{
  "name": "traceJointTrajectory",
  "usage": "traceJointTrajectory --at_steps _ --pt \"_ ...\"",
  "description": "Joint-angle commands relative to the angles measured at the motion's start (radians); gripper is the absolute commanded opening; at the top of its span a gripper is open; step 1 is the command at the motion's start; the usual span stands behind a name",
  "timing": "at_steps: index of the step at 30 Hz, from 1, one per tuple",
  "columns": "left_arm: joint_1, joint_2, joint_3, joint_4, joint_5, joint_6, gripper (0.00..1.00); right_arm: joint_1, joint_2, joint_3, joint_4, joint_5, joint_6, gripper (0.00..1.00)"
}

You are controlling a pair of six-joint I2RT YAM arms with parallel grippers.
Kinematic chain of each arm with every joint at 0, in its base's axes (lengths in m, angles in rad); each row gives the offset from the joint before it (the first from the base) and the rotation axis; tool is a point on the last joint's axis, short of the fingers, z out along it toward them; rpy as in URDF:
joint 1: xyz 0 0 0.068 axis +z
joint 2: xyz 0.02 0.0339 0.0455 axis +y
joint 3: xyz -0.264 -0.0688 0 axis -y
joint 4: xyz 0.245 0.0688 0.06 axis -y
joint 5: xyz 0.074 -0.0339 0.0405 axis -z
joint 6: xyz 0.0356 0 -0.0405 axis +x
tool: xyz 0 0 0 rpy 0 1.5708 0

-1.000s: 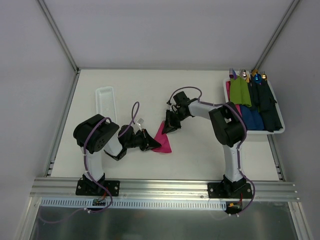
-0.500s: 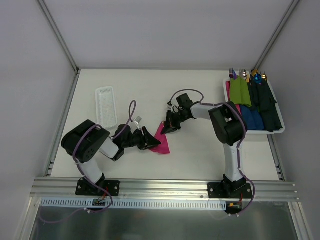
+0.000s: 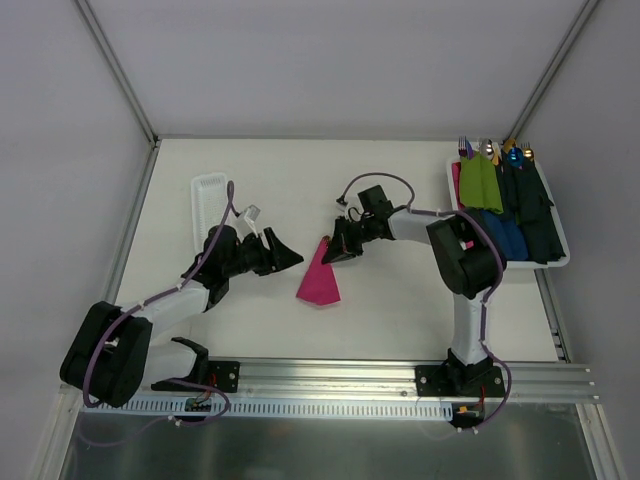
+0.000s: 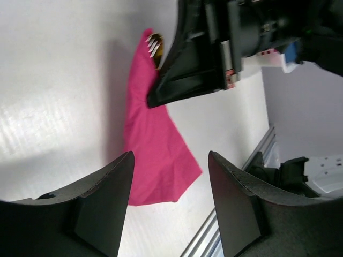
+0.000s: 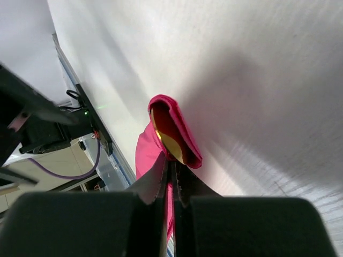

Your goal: Place the utensils on the paper napkin and roll it up

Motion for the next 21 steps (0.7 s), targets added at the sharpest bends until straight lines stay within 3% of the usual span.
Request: traceJointTrajectory --at_steps 1,12,21 --pt "0.02 0.01 0.028 -0.137 0.032 0.086 0.58 -0.005 -0.08 -0.014 0.073 -0.065 0.004 0.0" --pt "0.018 0.083 0.04 -0.063 0.088 0.132 0.56 -0.003 -0.192 -0.062 0.149 -0.16 0.035 0.0" --pt "0.01 0.034 0.008 0.181 0.304 0.069 0.57 0.018 -0.301 -0.095 0.105 -0.166 -0.022 0.0"
